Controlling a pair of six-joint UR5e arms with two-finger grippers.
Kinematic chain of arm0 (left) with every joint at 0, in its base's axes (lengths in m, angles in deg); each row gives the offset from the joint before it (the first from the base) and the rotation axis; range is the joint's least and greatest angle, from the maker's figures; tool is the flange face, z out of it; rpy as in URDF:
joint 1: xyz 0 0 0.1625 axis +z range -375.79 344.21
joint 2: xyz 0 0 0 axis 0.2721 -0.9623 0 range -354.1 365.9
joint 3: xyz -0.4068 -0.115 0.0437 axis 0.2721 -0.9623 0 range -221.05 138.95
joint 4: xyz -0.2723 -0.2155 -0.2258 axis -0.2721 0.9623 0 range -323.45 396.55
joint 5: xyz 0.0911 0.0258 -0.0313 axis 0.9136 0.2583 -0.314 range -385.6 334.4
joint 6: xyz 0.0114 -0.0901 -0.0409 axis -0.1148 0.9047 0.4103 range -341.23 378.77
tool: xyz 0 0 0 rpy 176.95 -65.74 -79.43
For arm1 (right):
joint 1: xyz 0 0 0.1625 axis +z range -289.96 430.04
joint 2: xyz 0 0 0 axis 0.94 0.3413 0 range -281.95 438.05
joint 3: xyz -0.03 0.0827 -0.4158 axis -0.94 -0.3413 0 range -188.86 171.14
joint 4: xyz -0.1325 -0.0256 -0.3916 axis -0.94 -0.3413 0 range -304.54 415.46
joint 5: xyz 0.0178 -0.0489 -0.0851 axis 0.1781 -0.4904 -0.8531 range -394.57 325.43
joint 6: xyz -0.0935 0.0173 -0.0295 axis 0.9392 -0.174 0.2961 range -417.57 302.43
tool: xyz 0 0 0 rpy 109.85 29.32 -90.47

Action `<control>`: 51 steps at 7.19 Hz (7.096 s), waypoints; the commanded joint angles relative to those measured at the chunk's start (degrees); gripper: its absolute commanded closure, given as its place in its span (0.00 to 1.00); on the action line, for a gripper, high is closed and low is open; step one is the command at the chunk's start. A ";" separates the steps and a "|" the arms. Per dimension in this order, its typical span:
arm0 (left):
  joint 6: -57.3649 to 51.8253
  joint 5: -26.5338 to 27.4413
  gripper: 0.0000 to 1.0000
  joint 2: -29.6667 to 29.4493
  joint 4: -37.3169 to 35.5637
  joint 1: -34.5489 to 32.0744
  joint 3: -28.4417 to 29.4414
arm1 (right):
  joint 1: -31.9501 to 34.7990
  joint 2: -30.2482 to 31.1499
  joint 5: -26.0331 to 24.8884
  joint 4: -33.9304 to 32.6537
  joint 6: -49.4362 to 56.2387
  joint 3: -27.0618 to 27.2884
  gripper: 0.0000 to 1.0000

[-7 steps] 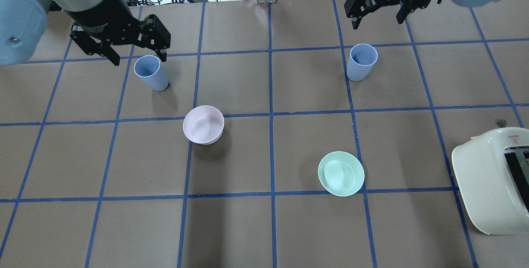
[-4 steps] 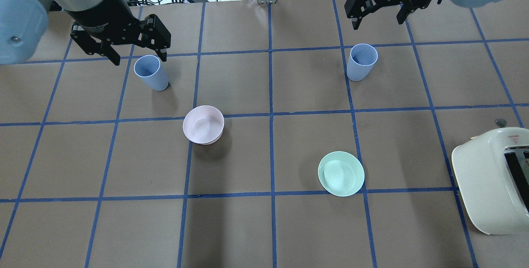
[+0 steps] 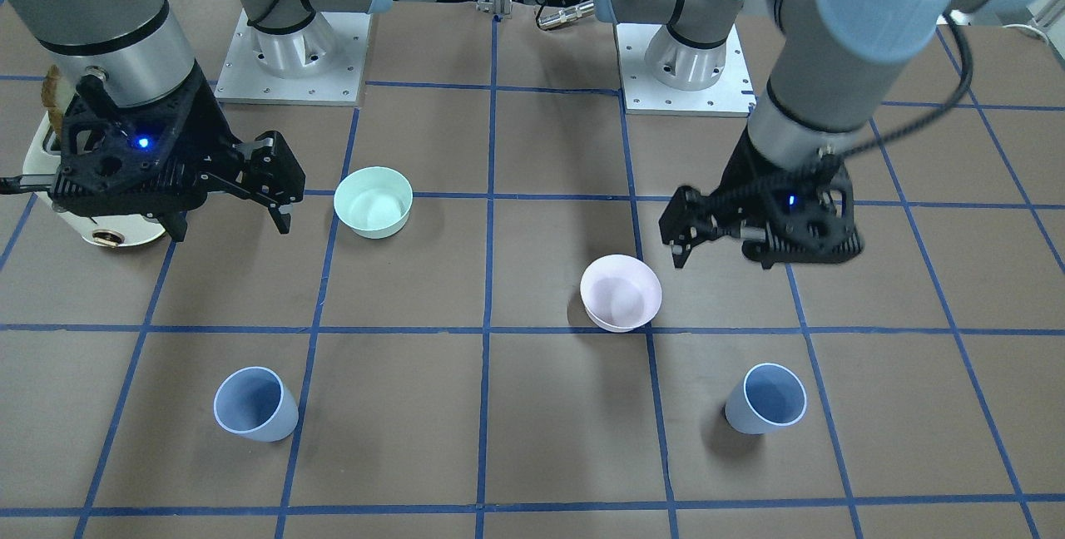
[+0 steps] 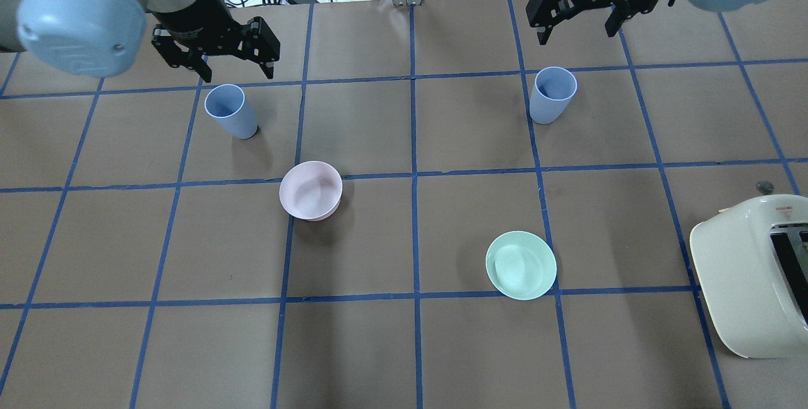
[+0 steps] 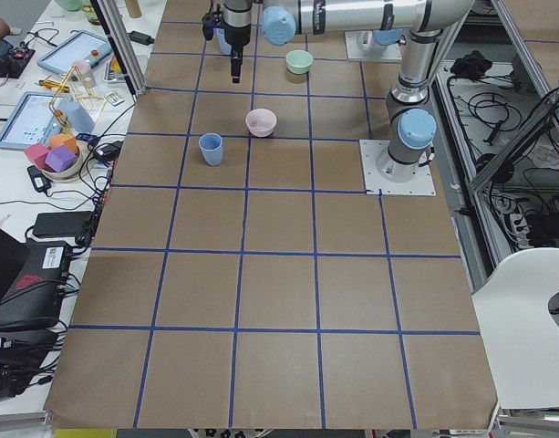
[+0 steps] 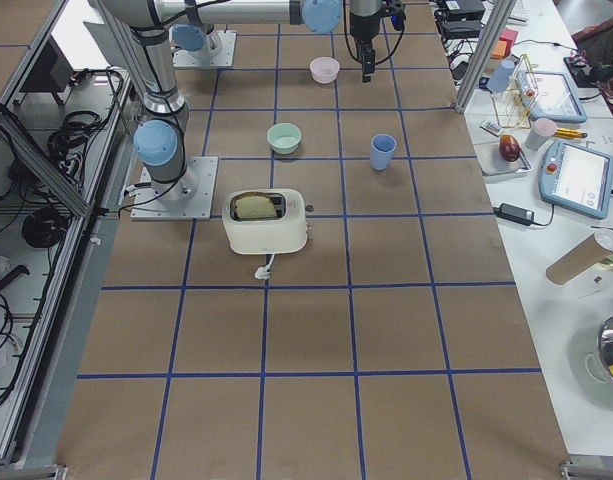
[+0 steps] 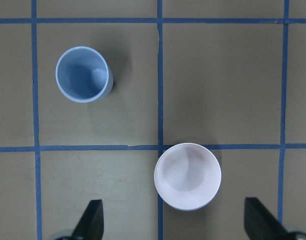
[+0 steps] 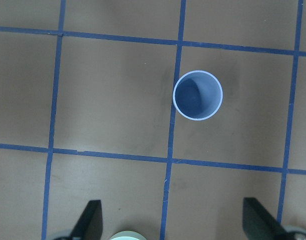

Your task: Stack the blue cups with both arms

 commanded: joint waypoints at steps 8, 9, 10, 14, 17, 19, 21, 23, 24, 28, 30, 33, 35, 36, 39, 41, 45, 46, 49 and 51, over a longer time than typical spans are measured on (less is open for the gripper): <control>-5.33 14.74 0.00 -22.20 -3.69 0.75 7.81 | -6.86 -11.33 -0.33 -8.47 5.28 -0.82 0.00; -5.24 14.74 0.01 -22.46 -3.77 0.75 8.15 | -7.22 -11.16 -0.32 -8.38 5.31 -1.17 0.00; -5.33 14.74 0.01 -22.12 -3.78 0.75 8.24 | -7.23 -10.99 -0.24 -8.38 5.14 -2.05 0.00; -5.59 14.91 0.02 -22.11 -4.56 0.75 8.59 | -7.23 -12.47 -0.32 -8.90 5.22 -3.37 0.00; -5.50 14.74 0.02 -21.68 -4.57 0.75 8.77 | -7.23 -13.71 -0.41 -10.31 4.70 -3.29 0.00; -5.42 14.74 0.02 -21.85 -4.57 0.75 8.77 | -7.23 -13.71 -0.24 -10.31 4.61 -3.29 0.00; -5.33 14.74 0.02 -21.59 -4.48 0.75 8.77 | -7.23 -13.71 -0.32 -10.31 4.61 -3.28 0.00; -5.33 14.82 0.02 -21.41 -4.48 0.40 8.94 | -7.23 -13.71 -0.32 -10.31 4.61 -3.29 0.00; -5.33 14.91 0.01 -21.15 -4.48 0.40 8.95 | -7.23 -13.71 -0.32 -10.31 4.61 -3.20 0.00; -5.77 14.56 0.91 -21.67 -3.69 0.40 7.63 | -7.23 -14.06 -0.24 -10.57 4.96 -2.24 0.00; -6.12 14.56 1.00 -21.15 -3.60 0.40 7.89 | -7.23 -16.59 -0.59 -12.58 5.22 -2.14 0.00; -5.68 14.39 1.00 -19.92 -1.33 -0.65 8.85 | -7.23 -21.17 0.38 -14.44 5.22 -1.62 0.00; 0.68 4.87 1.00 -17.64 0.00 -4.23 10.00 | -7.31 -21.97 0.29 -19.26 5.92 2.23 0.00; 7.78 2.63 1.00 -18.07 -0.69 -7.65 11.04 | -7.40 -22.23 0.46 -22.24 5.93 4.08 0.00; 23.79 1.38 1.00 -19.30 -5.52 -21.36 11.67 | -8.01 -22.06 0.81 -22.09 5.84 5.24 0.00; 24.82 -1.41 1.00 -19.82 -5.62 -24.64 9.05 | -9.07 -22.06 3.36 -22.18 5.93 4.72 0.28; 24.56 -1.26 0.00 -19.31 -5.97 -25.27 5.95 | -9.07 -21.97 3.37 -21.74 6.10 4.72 0.82; 24.82 -1.78 0.00 -17.04 -5.54 -24.48 6.48 | -8.98 -21.62 3.45 -21.74 6.10 4.45 0.88; 24.82 -1.52 0.00 -8.00 11.43 -21.23 12.62 | -8.46 -20.66 3.37 -21.48 5.67 3.58 1.00; 24.47 -0.91 0.00 0.53 22.37 -19.83 12.38 | -5.92 -15.93 3.37 -16.67 3.31 2.26 1.00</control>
